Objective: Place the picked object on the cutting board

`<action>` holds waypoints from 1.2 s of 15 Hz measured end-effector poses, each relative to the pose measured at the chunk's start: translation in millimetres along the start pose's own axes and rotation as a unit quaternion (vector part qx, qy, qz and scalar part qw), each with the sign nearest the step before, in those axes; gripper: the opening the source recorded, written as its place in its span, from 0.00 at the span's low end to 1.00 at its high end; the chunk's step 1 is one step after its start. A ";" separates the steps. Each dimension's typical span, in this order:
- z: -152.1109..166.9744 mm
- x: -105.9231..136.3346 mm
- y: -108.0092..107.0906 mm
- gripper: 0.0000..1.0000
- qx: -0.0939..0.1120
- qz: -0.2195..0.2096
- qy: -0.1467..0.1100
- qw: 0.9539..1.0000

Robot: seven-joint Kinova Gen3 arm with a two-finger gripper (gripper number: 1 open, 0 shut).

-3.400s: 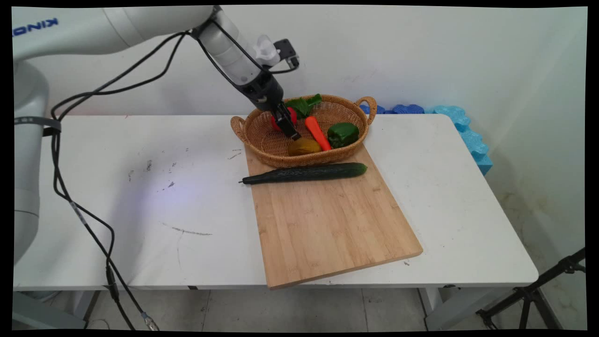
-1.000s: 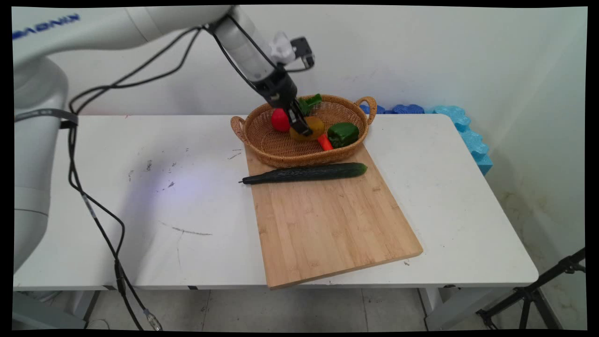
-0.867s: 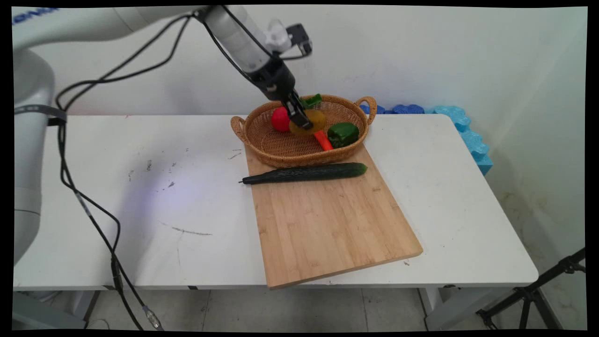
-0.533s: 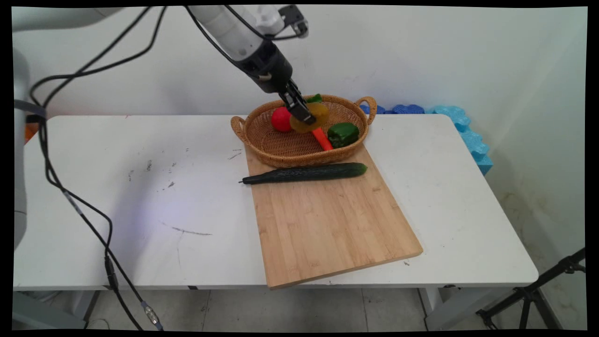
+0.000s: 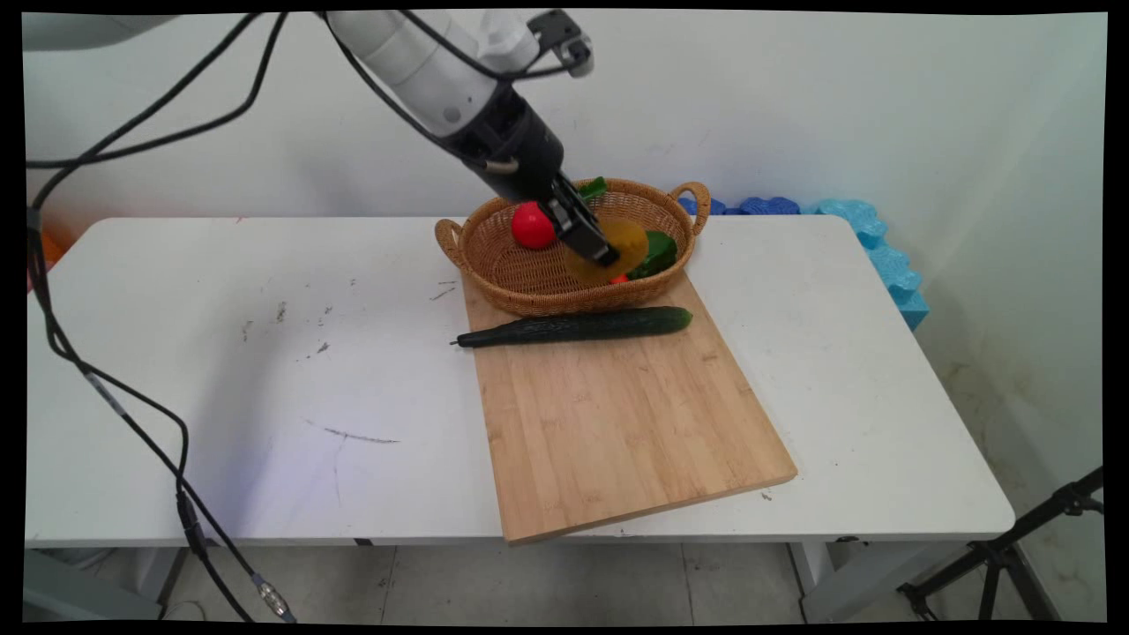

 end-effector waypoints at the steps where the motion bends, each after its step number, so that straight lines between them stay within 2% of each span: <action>1: 4.7 -2.1 6.4 0.00 -0.002 -0.002 -0.001 1.000; 8: 59.5 -17.1 36.5 0.00 -0.011 -0.008 -0.012 1.000; 18: 134.8 -29.9 48.9 0.00 -0.007 0.001 -0.027 1.000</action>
